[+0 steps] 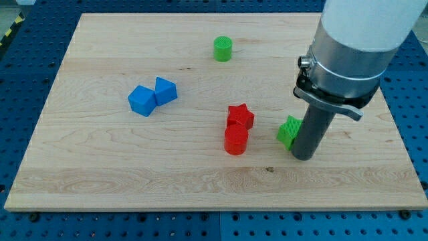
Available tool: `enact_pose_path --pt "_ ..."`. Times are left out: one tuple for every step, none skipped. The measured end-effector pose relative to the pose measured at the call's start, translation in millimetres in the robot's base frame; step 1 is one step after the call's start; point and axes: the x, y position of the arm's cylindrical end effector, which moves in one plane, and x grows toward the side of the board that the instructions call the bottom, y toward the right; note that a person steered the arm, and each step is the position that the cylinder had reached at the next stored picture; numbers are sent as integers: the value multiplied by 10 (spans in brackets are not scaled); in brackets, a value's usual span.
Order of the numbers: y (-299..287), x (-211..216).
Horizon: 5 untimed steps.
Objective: Push the green blocks toward the top center of the board
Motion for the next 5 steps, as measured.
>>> enact_pose_path --pt "-125 -52" --pt "-205 -55" --pt "-205 -154" --pt "-143 -270" --pt "76 -291"
